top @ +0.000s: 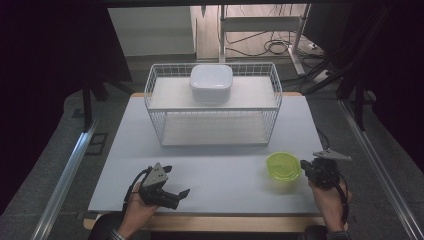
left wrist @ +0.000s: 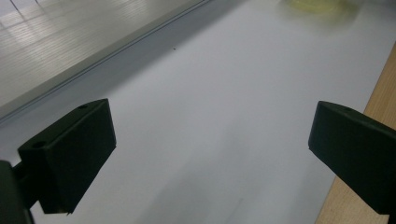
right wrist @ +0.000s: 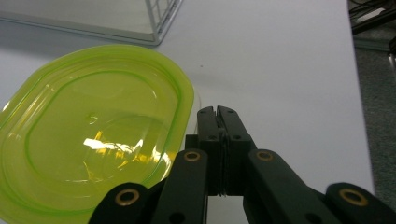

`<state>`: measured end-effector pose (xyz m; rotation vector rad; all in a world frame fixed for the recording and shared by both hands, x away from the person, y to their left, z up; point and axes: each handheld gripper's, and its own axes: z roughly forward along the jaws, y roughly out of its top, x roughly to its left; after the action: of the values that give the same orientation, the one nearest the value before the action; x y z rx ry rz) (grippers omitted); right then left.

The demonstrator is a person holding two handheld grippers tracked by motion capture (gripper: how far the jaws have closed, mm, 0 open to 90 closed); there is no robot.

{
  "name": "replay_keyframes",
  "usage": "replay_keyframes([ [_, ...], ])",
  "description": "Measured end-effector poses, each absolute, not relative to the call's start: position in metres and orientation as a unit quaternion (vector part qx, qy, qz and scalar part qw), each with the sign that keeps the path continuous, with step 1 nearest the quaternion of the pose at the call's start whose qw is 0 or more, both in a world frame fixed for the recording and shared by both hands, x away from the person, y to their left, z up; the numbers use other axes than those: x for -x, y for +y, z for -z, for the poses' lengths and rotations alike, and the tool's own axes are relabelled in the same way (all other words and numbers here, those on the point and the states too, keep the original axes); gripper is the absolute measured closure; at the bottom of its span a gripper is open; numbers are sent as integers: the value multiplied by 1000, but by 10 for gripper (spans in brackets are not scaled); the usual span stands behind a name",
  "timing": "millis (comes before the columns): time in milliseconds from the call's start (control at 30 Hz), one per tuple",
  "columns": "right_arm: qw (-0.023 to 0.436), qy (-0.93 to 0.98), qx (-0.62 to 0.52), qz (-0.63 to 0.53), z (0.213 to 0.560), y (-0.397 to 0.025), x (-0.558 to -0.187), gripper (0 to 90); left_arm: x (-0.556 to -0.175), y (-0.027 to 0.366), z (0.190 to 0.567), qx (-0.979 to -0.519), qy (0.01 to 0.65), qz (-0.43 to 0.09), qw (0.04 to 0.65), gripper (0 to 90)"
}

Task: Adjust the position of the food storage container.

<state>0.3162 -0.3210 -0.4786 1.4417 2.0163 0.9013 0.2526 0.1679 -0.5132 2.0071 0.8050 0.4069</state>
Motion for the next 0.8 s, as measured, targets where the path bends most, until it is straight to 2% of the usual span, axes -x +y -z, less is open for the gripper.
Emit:
replay_keyframes([
  [400, 204, 762, -507, -348, 484, -284, -319, 883, -253, 166, 514, -816, 326, -163, 449, 7],
  [500, 178, 769, -499, -357, 485, -266, -318, 883, -254, 166, 515, -817, 327, -161, 447, 7],
  [800, 139, 793, -463, -372, 488, -224, -316, 882, -254, 165, 515, -819, 326, -159, 444, 7],
])
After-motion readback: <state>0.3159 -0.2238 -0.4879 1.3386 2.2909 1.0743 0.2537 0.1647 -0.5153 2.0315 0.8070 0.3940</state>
